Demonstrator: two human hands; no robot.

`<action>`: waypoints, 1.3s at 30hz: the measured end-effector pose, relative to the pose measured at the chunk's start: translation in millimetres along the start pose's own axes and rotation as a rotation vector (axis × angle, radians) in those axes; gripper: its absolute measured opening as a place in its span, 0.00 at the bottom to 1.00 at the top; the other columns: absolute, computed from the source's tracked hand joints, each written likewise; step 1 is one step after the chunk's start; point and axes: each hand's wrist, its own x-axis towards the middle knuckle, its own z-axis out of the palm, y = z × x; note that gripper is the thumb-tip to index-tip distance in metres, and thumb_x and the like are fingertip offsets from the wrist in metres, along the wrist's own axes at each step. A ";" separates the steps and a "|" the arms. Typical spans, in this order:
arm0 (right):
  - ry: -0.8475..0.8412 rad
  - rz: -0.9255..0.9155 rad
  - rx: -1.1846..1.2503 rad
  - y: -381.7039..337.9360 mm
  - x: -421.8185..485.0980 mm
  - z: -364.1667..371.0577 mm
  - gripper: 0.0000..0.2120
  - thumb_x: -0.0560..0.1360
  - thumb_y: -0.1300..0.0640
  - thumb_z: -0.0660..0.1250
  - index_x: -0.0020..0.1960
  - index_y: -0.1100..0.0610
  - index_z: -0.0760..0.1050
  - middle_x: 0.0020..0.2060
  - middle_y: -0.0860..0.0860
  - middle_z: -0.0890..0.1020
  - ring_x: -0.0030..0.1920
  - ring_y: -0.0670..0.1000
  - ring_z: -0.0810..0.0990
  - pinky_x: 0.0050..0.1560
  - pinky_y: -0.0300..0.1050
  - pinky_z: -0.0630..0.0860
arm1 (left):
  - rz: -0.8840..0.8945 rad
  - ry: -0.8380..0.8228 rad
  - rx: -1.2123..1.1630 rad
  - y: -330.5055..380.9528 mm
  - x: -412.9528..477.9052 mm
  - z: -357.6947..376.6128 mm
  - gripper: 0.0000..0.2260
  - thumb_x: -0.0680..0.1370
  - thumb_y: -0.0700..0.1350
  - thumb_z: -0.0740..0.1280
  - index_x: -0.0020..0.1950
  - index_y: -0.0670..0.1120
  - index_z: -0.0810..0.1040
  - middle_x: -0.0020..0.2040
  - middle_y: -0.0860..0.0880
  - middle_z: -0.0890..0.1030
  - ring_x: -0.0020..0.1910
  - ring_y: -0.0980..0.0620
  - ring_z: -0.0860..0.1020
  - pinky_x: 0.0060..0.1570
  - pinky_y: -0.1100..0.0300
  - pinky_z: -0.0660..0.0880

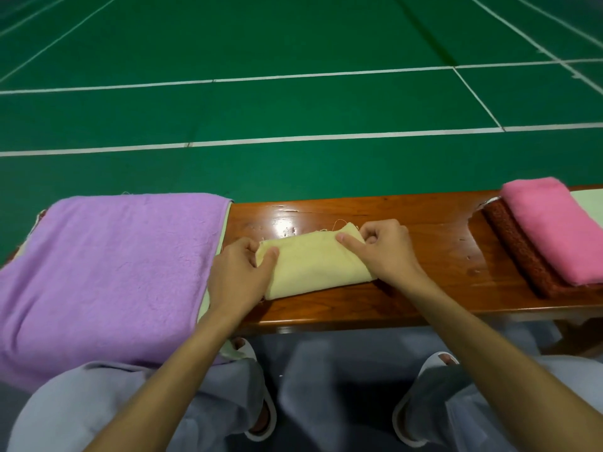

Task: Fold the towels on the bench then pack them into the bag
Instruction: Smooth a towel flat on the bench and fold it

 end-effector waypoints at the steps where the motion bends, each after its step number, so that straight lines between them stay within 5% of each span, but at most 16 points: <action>1: 0.023 -0.006 -0.030 -2.0 -1.5 0.6 0.26 0.73 0.35 0.72 0.32 0.57 0.77 0.26 0.51 0.77 0.30 0.49 0.74 0.32 0.53 0.70 | 0.031 0.068 0.055 0.7 -3.3 -1.0 0.11 0.78 0.57 0.71 0.50 0.50 0.78 0.44 0.52 0.81 0.44 0.53 0.79 0.38 0.57 0.75; 5: 0.135 -0.019 -0.269 -14.5 -14.2 -4.4 0.25 0.76 0.30 0.62 0.44 0.53 0.73 0.37 0.47 0.78 0.38 0.50 0.77 0.38 0.48 0.75 | 0.355 0.233 0.147 6.4 -13.3 -4.8 0.20 0.81 0.54 0.69 0.69 0.46 0.74 0.67 0.47 0.76 0.66 0.48 0.72 0.62 0.50 0.72; 9: 0.144 0.026 -0.387 -28.4 -27.8 0.0 0.33 0.76 0.25 0.53 0.60 0.54 0.68 0.53 0.51 0.74 0.52 0.53 0.75 0.49 0.53 0.76 | 0.596 0.015 0.330 22.7 -22.1 0.0 0.23 0.86 0.58 0.54 0.81 0.54 0.65 0.83 0.49 0.60 0.83 0.49 0.50 0.80 0.46 0.52; 14: 0.023 0.096 -0.456 -19.0 -24.4 10.9 0.39 0.71 0.21 0.58 0.57 0.57 0.73 0.51 0.53 0.79 0.51 0.55 0.79 0.44 0.49 0.76 | 0.371 -0.236 0.402 13.5 -23.2 27.2 0.27 0.84 0.62 0.38 0.83 0.61 0.56 0.85 0.53 0.47 0.83 0.49 0.38 0.81 0.39 0.45; 19: -0.043 0.064 -0.406 -10.3 -21.8 0.2 0.29 0.72 0.25 0.63 0.40 0.53 0.75 0.37 0.48 0.79 0.40 0.51 0.80 0.33 0.45 0.70 | 0.168 -0.159 0.282 10.8 -22.0 31.5 0.27 0.84 0.64 0.50 0.82 0.57 0.60 0.85 0.47 0.52 0.83 0.43 0.47 0.80 0.41 0.50; 21: -0.061 0.031 -0.277 -4.5 -25.7 -0.1 0.25 0.74 0.29 0.65 0.45 0.51 0.78 0.39 0.46 0.81 0.41 0.50 0.81 0.36 0.47 0.75 | 0.045 -0.078 0.240 10.0 -24.6 28.7 0.36 0.79 0.68 0.61 0.80 0.49 0.62 0.81 0.43 0.60 0.81 0.41 0.56 0.78 0.42 0.58; 24: -0.205 0.022 0.396 -7.8 -31.1 -13.2 0.13 0.77 0.46 0.73 0.56 0.51 0.81 0.47 0.47 0.86 0.47 0.47 0.85 0.44 0.46 0.81 | -0.040 -0.017 0.279 13.4 -26.3 19.2 0.41 0.70 0.74 0.67 0.70 0.44 0.70 0.74 0.42 0.68 0.74 0.41 0.64 0.73 0.44 0.63; 27: -0.286 0.072 0.824 -17.7 -38.8 -29.1 0.17 0.74 0.60 0.75 0.62 0.60 0.79 0.51 0.53 0.86 0.49 0.50 0.85 0.45 0.44 0.81 | -0.027 -0.085 0.265 16.4 -27.1 14.2 0.38 0.70 0.76 0.64 0.65 0.47 0.74 0.70 0.46 0.69 0.71 0.44 0.66 0.70 0.46 0.66; 31: -0.295 0.069 0.949 -27.9 -40.0 -57.3 0.25 0.69 0.57 0.77 0.64 0.60 0.78 0.53 0.54 0.85 0.51 0.53 0.85 0.45 0.48 0.83 | -0.186 -0.392 -0.381 51.1 -38.3 1.3 0.27 0.71 0.73 0.66 0.59 0.55 0.77 0.61 0.52 0.80 0.60 0.50 0.79 0.59 0.53 0.77; 35: -0.260 0.049 1.023 -28.3 -44.0 -91.9 0.26 0.68 0.56 0.75 0.65 0.60 0.77 0.53 0.53 0.85 0.53 0.52 0.84 0.49 0.47 0.82 | -0.739 -0.772 -1.174 86.5 -38.7 -6.1 0.27 0.74 0.55 0.76 0.69 0.48 0.73 0.64 0.35 0.81 0.60 0.31 0.81 0.64 0.37 0.76; 39: -0.157 0.056 1.013 -11.4 -48.0 -119.8 0.30 0.66 0.59 0.76 0.68 0.54 0.76 0.54 0.52 0.85 0.52 0.50 0.84 0.51 0.45 0.81 | -0.722 -0.766 -1.341 119.7 -34.6 9.3 0.27 0.73 0.41 0.75 0.71 0.41 0.73 0.60 0.36 0.83 0.57 0.36 0.84 0.49 0.42 0.83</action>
